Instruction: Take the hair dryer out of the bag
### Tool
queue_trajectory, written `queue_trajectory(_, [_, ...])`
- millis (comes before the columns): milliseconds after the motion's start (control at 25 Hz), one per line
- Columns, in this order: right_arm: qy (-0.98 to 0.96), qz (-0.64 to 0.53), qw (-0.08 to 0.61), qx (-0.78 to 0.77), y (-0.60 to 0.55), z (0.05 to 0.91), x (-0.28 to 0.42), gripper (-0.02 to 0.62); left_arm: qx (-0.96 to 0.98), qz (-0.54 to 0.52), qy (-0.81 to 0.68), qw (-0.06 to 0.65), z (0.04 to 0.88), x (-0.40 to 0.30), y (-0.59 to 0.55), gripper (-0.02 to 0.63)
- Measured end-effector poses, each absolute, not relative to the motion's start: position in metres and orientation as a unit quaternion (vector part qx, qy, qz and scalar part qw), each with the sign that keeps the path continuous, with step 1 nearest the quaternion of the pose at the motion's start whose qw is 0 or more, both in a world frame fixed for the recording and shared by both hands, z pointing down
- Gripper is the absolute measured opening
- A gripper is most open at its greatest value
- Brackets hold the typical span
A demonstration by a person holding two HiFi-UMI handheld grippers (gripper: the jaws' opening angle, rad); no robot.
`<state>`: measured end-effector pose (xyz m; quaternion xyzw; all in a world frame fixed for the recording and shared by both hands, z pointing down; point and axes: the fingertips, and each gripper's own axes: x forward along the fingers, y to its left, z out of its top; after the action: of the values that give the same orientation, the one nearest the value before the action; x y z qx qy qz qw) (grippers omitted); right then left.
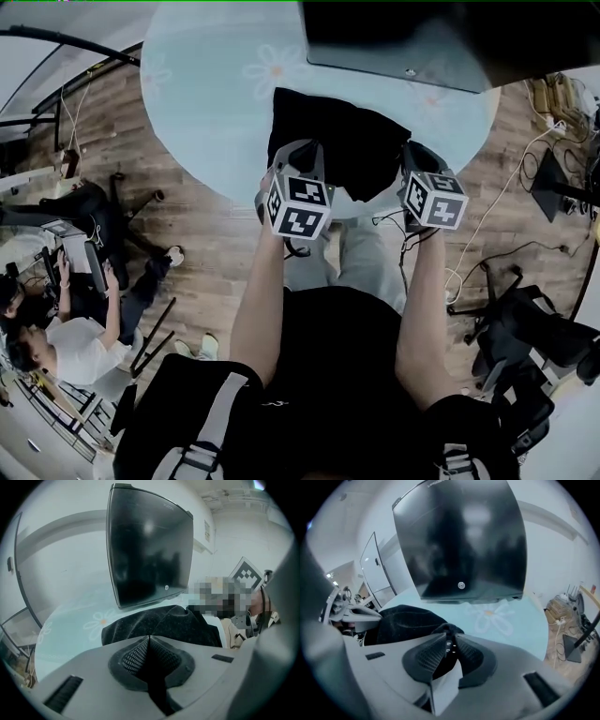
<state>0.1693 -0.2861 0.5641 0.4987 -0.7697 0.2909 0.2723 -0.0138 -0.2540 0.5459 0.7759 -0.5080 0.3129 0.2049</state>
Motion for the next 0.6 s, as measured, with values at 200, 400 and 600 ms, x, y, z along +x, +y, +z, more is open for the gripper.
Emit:
queue_trajectory(200, [-0.792, 0.31, 0.287, 0.441, -0.284, 0.566, 0.155, 0.181, 0.772, 0.306, -0.513, 0.216, 0.546, -0.014, -0.257, 0.023])
queue_trajectory(400, [-0.787, 0.343, 0.29, 0.422, -0.27, 0.579, 0.151, 0.181, 0.776, 0.3, -0.511, 0.215, 0.544, -0.015, -0.256, 0.027])
queue_trajectory(600, [-0.78, 0.369, 0.277, 0.422, -0.27, 0.585, 0.152, 0.127, 0.783, 0.266, -0.508, 0.239, 0.532, -0.025, -0.248, 0.087])
